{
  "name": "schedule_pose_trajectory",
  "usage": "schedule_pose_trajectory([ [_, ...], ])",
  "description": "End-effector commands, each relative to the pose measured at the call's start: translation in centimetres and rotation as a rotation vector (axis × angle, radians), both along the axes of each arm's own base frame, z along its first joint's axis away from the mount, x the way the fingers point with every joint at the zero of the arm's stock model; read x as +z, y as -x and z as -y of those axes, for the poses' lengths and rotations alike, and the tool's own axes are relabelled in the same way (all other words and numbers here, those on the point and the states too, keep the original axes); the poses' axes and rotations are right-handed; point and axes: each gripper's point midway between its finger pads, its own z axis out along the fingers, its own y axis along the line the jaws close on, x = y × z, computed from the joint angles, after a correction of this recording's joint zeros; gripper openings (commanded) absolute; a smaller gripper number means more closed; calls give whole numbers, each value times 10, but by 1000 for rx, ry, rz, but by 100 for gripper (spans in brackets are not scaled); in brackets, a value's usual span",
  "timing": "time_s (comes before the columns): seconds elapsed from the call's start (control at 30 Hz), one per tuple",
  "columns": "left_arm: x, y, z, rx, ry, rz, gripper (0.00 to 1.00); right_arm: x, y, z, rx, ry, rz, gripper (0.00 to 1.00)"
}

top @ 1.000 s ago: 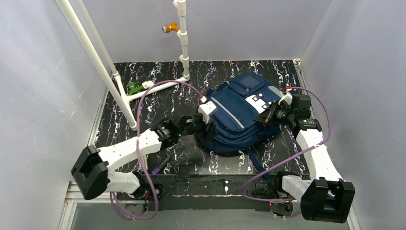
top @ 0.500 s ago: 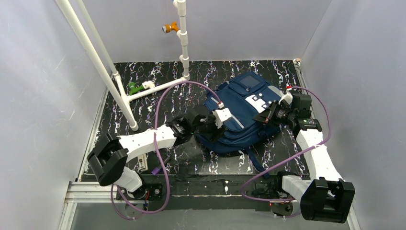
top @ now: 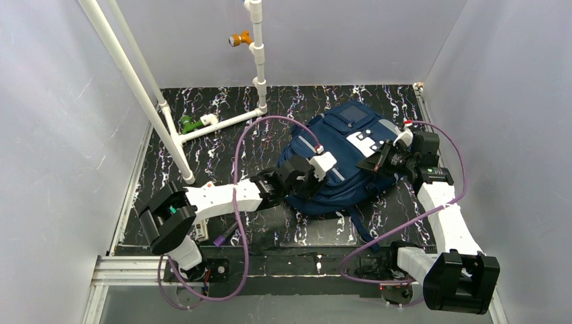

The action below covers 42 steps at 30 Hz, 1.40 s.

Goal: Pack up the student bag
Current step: Unzip the student bag at the center of the board.

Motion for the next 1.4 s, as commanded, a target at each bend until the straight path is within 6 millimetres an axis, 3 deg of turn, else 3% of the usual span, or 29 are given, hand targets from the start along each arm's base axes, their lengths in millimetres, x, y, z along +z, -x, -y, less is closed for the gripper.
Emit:
schedule_pose_trajectory([
  [0.0, 17, -30, 4, 177, 69, 76, 31, 46, 1, -17, 92, -97, 142, 1],
  [0.1, 21, -36, -1, 239, 69, 117, 9, 48, 0, -17, 87, -99, 149, 1],
  [0.17, 25, -41, -10, 289, 61, 145, 0, 48, 0, -16, 85, -93, 152, 1],
  [0.4, 45, -44, -59, 446, 78, 181, 0, 47, -4, -11, 61, -57, 160, 1],
  [0.57, 33, -40, -100, 506, 68, 55, 0, 45, -10, -4, 45, 0, 151, 1],
  [0.67, 23, -35, -112, 482, 27, -10, 0, 43, -16, 2, 36, 46, 150, 1],
  [0.8, 20, -16, -101, 339, -3, -87, 0, 38, -32, 22, -3, 200, 159, 1],
  [1.0, 29, 32, -50, 197, 102, -238, 0, 11, -58, 59, -47, 443, 44, 1],
  [1.07, 31, 39, -31, 187, 141, -286, 0, 3, -60, 75, -79, 529, -41, 20],
  [1.13, 28, 37, -22, 215, 160, -327, 0, 9, -53, 87, -93, 616, -74, 39],
  [1.23, 33, 34, -12, 200, 166, -340, 0, 39, -37, 69, -55, 723, 27, 63],
  [1.37, 34, 28, -14, 195, 142, -346, 0, 67, -8, 23, 107, 804, 236, 75],
])
